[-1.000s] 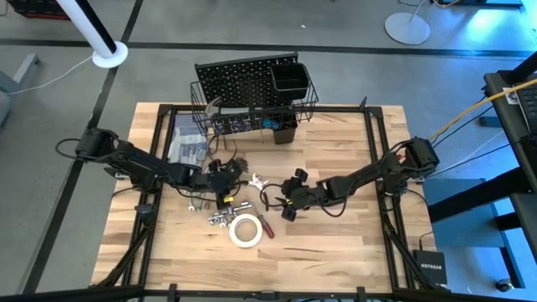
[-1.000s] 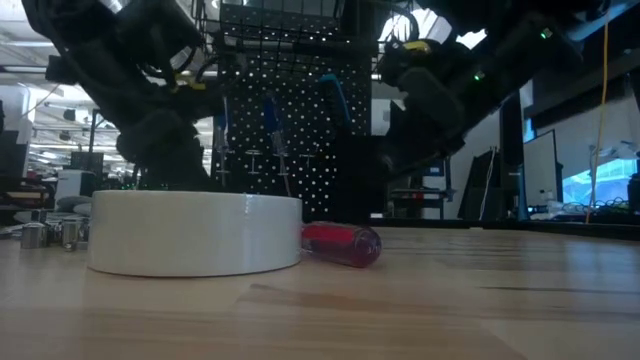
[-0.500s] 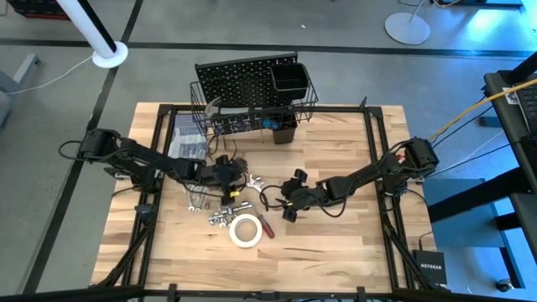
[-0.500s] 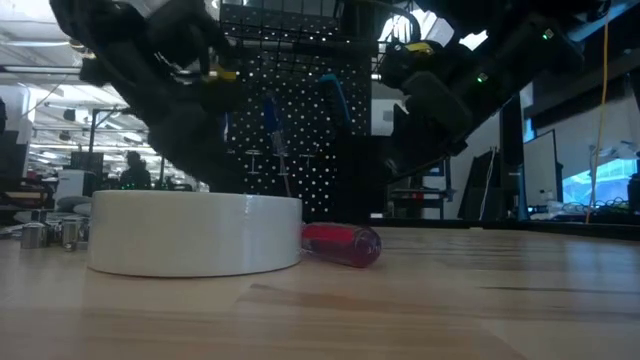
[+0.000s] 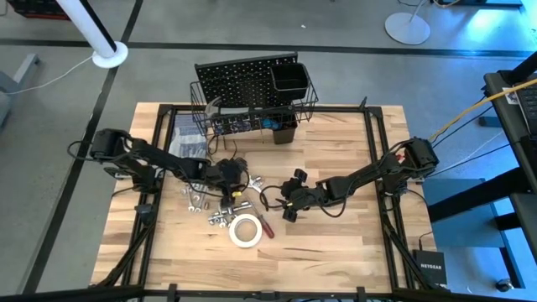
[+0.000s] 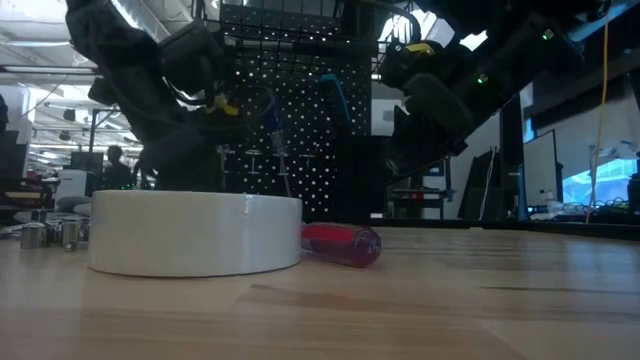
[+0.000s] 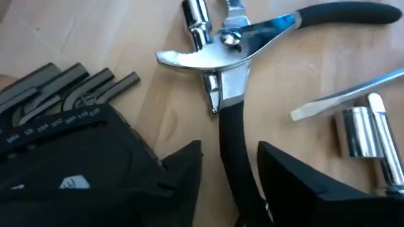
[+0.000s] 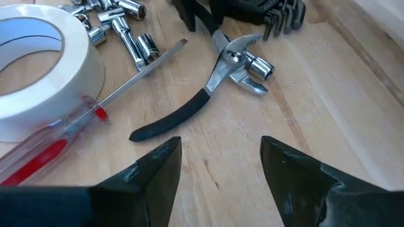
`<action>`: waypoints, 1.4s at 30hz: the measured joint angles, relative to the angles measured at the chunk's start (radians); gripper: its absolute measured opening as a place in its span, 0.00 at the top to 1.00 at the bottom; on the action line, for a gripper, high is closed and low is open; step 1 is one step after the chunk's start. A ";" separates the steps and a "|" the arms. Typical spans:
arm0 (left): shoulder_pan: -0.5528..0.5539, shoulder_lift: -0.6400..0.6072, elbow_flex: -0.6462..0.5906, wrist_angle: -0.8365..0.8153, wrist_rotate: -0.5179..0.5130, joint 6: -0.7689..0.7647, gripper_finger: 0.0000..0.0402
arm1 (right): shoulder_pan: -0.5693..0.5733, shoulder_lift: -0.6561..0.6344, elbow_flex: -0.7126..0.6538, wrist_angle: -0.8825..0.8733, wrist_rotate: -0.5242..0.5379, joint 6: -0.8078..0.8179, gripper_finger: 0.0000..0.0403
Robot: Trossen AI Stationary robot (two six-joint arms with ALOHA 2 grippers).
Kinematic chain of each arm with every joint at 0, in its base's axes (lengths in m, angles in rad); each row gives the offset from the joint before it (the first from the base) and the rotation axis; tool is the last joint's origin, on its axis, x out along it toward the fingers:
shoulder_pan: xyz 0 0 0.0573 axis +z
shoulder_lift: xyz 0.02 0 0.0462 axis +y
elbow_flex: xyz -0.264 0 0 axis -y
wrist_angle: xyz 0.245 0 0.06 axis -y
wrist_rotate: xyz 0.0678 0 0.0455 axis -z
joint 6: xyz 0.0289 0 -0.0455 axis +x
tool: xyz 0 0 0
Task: Hang tools onto peg board
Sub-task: Put the black slip-joint pliers into the bottom black bin on the pegboard
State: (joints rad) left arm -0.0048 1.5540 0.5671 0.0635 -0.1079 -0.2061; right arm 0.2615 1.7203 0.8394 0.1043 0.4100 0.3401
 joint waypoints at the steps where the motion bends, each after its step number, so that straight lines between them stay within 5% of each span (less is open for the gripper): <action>1: 0.001 0.004 0.000 0.009 -0.003 0.000 0.70 | 0.000 0.000 0.000 0.000 0.000 0.000 0.45; 6: 0.000 -0.002 0.000 0.010 -0.011 0.004 0.92 | 0.000 -0.004 0.000 -0.004 0.008 -0.007 0.45; 10: -0.026 -0.039 0.001 0.024 -0.047 -0.015 0.92 | 0.009 -0.077 0.000 -0.081 0.009 -0.008 0.45; 15: -0.092 -0.147 0.006 0.025 -0.232 -0.012 0.92 | 0.042 -0.199 -0.014 -0.172 0.060 0.005 0.45; 20: -0.156 -0.232 0.007 0.113 -0.391 0.061 0.92 | 0.046 -0.249 -0.159 0.125 0.022 -0.013 0.45; 27: -0.188 -0.237 0.007 0.226 -0.396 0.188 0.92 | -0.037 -0.246 -0.334 0.712 -0.228 -0.006 0.45; 42: -0.192 -0.212 0.007 0.510 -0.360 0.166 0.92 | -0.055 -0.065 -0.201 0.892 -0.250 -0.088 0.45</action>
State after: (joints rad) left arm -0.1967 1.3423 0.5743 0.5732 -0.4678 -0.0402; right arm 0.2070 1.6555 0.6387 0.9965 0.1600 0.2525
